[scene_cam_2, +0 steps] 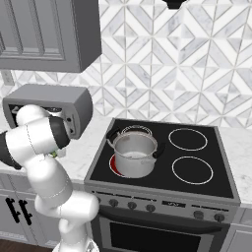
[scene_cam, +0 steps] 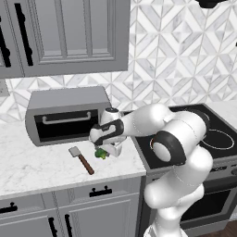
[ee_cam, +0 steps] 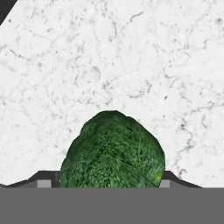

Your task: Put the carrot and broccoli in the pot. Retrieve the spatula and lightly stir the vegetables in the pot.

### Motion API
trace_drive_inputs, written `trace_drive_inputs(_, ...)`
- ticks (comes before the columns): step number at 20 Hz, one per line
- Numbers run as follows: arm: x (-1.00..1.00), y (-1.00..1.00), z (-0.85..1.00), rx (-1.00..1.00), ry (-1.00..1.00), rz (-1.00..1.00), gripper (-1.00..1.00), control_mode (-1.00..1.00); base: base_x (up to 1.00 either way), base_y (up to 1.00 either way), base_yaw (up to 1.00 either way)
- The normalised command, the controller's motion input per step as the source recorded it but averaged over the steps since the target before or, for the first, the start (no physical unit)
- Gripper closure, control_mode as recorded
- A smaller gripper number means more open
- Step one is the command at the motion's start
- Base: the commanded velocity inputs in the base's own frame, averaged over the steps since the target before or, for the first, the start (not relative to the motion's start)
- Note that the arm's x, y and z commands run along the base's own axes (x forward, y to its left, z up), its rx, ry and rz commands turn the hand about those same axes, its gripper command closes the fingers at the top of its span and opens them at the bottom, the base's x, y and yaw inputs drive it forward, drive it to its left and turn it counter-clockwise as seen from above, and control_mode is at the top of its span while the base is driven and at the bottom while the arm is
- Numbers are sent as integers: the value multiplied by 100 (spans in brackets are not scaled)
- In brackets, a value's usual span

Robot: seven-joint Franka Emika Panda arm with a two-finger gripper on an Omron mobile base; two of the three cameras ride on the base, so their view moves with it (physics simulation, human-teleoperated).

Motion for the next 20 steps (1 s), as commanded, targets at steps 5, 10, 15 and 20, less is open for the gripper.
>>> trace_drive_inputs(5, -42, -12, 34, 0, -9, 0, 100, -100, 0, 0, 0)
trace_drive_inputs(10, -63, -80, 99, 0, -3, 0, 100, -100, 0, 0, 0)
trace_drive_inputs(15, -43, -100, 94, 0, 4, -7, 100, -100, 0, 0, 0)
trace_drive_inputs(20, -26, -100, 84, 0, 14, -7, 100, -100, 0, 0, 0)
